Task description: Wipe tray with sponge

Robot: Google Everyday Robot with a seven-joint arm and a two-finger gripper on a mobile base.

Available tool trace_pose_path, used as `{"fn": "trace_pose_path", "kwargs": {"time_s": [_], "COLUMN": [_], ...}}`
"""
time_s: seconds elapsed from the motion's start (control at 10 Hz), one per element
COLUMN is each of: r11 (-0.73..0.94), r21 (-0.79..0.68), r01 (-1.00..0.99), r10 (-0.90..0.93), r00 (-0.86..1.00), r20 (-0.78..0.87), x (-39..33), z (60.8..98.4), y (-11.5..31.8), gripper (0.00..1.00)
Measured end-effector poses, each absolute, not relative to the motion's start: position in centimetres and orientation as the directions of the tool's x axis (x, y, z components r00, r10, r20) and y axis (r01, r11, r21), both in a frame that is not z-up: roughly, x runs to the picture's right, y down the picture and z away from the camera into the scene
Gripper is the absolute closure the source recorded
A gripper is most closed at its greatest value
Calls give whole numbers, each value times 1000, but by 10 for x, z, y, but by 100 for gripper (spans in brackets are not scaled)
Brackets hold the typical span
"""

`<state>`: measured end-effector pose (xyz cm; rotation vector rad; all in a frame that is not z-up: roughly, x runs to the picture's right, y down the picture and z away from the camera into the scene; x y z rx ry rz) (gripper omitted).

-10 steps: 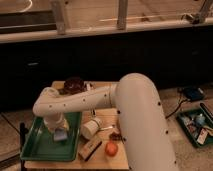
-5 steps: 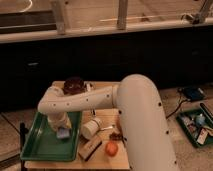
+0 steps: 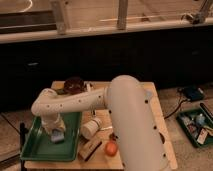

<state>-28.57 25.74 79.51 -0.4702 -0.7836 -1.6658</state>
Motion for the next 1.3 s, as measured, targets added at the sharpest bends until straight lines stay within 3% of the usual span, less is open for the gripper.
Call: {"fn": "trace_pose_path", "kwargs": {"time_s": [0.4, 0.9, 1.3], "r11": [-84, -71, -117], "r21": [210, 148, 203], "r01": [974, 987, 972], "r10": [-707, -728, -721], "r00": [-207, -152, -224], "r20": [676, 668, 656], "x": [-262, -242, -280], "z": [785, 803, 808], "y": [261, 238, 236], "gripper": [100, 100, 100]}}
